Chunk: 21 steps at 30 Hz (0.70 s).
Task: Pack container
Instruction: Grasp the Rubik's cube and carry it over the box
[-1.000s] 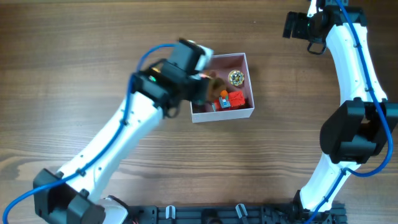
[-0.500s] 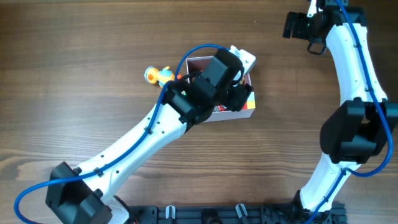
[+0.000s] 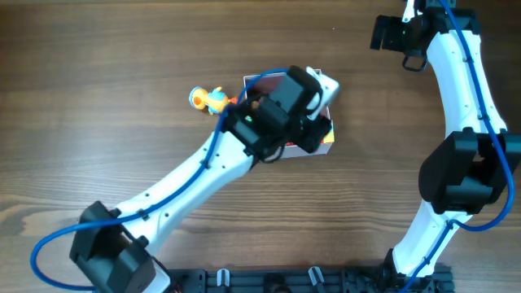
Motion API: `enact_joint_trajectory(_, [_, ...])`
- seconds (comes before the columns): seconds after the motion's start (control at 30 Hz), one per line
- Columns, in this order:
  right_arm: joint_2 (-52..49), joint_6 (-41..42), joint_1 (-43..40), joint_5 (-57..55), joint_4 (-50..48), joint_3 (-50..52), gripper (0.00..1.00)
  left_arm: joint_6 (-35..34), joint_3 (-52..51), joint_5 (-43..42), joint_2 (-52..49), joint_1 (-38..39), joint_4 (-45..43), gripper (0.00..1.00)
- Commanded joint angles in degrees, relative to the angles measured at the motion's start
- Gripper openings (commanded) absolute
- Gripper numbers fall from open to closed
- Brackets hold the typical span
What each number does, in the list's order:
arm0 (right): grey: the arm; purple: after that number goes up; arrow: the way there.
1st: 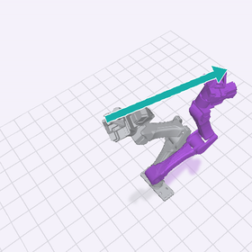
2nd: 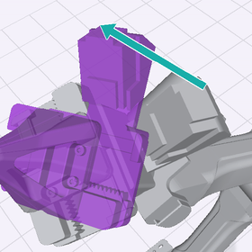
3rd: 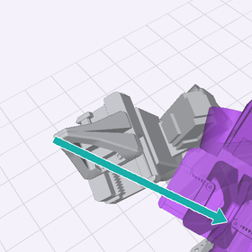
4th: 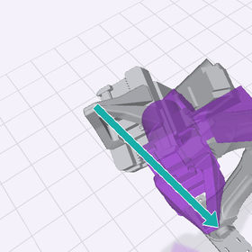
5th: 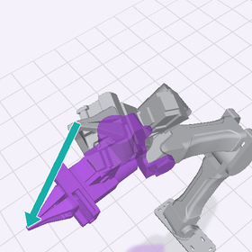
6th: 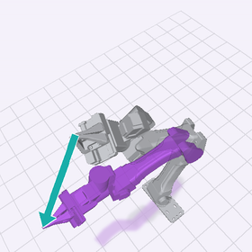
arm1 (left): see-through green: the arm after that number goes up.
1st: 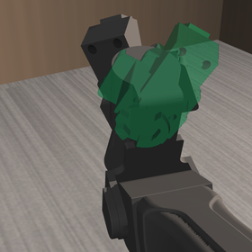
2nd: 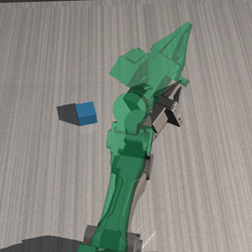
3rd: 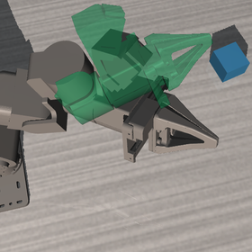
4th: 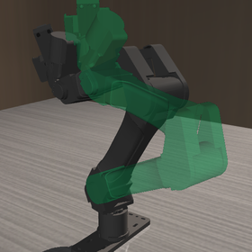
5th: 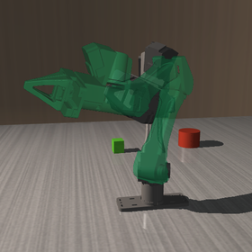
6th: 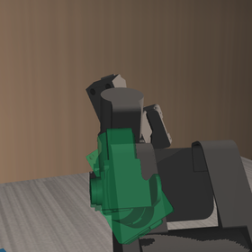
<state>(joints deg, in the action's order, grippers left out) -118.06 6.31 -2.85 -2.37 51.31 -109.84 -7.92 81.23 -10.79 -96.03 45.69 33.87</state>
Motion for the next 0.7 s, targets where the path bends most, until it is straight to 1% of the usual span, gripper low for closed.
enact_joint_trajectory(0.0, [1.3,-0.3,-0.2,0.5,-0.2,0.2,1.0,0.0,0.7,-0.5,-0.5,4.6,1.0,0.46])
enact_joint_trajectory(0.03, [1.3,-0.3,-0.2,0.5,-0.2,0.2,1.0,0.0,0.7,1.3,-0.5,5.7,1.1,0.47])
enact_joint_trajectory(0.07, [1.3,-0.3,-0.2,0.5,-0.2,0.2,1.0,0.0,0.7,3.3,-0.5,6.5,1.2,0.57])
enact_joint_trajectory(0.13, [1.3,-0.3,-0.2,0.5,-0.2,0.2,1.0,0.0,0.7,7.6,-0.9,7.4,1.1,0.68])
enact_joint_trajectory(0.2, [1.3,-0.3,-0.2,0.5,-0.2,0.2,1.0,0.0,0.7,11.0,-2.1,7.3,1.1,0.74])
enact_joint_trajectory(0.3, [1.3,-0.3,-0.2,0.5,-0.2,0.2,1.0,0.9,0.7,11.3,-4.5,7.2,1.1,0.8])
enact_joint_trajectory(0.33, [1.3,-0.3,-0.2,0.5,-0.2,0.2,1.0,1.3,0.7,11.4,-6.6,7.2,1.1,0.82])
enact_joint_trajectory(0.4, [1.3,-0.3,-0.2,0.5,-0.2,0.2,1.0,1.2,0.7,11.8,-8.9,7.2,0.9,0.81])
enact_joint_trajectory(0.43, [1.3,-0.3,-0.2,0.5,-0.2,0.2,1.0,-0.2,0.7,12.3,-9.8,7.2,0.6,0.78])
enact_joint_trajectory(0.5, [1.3,-0.3,-0.2,0.5,-0.2,0.2,1.0,-2.0,0.7,13.1,-10.3,7.2,-0.3,0.7])
enact_joint_trajectory(0.53, [1.3,-0.3,-0.2,0.5,-0.2,0.2,1.0,-2.0,0.7,13.5,-10.3,7.2,-0.7,0.62])
enact_joint_trajectory(0.57, [1.3,-0.3,-0.2,0.5,-0.1,0.2,1.0,-2.0,0.8,13.7,-10.3,7.2,-1.0,0.59])
enact_joint_trajectory(0.67, [1.3,-0.3,-0.2,0.5,-0.2,0.2,1.0,-2.0,0.8,14.1,-10.3,7.2,-1.4,0.56])
